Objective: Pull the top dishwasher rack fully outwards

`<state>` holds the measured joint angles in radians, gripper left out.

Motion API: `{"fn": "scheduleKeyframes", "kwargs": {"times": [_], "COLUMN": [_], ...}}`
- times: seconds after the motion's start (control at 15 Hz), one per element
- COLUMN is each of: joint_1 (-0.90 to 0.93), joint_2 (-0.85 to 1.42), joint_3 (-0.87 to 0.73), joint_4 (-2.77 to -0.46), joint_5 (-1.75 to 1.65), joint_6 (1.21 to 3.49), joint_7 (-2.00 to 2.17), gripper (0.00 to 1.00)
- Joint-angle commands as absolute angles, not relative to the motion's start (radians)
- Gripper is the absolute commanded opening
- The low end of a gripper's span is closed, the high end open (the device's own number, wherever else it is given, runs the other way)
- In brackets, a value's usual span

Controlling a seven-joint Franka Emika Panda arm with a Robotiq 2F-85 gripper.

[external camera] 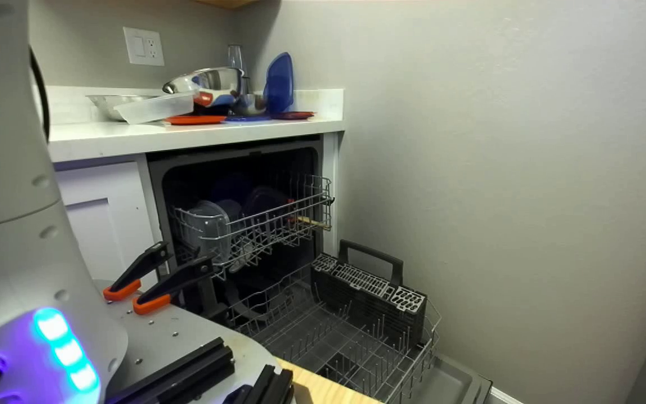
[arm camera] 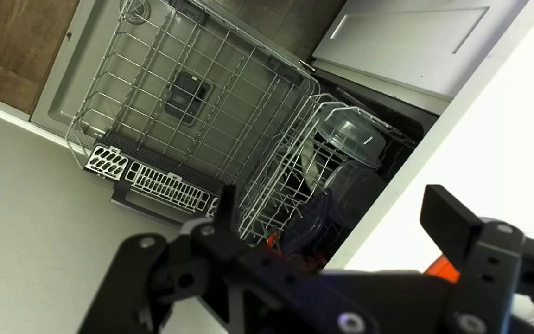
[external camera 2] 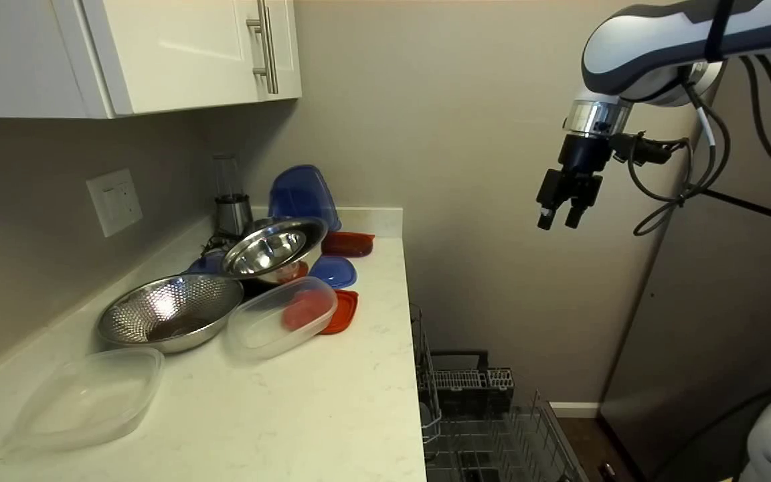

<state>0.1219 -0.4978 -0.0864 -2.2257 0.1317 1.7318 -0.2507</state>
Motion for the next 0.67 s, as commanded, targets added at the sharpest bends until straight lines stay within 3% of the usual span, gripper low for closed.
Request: {"fn": "scheduleKeyframes", "kwargs": {"times": [0.0, 0.6], "joint_1": [0.101, 0.110], "joint_2": [-0.482, -0.198], "joint_3": [-0.065, 0.028], "joint_4": [-2.220, -2.106], "joint_5": [0.136, 0.168], "joint_6": [1.738, 1.994], "joint_7": [-0.253, -0.046], "gripper": [1.00, 1.00]}}
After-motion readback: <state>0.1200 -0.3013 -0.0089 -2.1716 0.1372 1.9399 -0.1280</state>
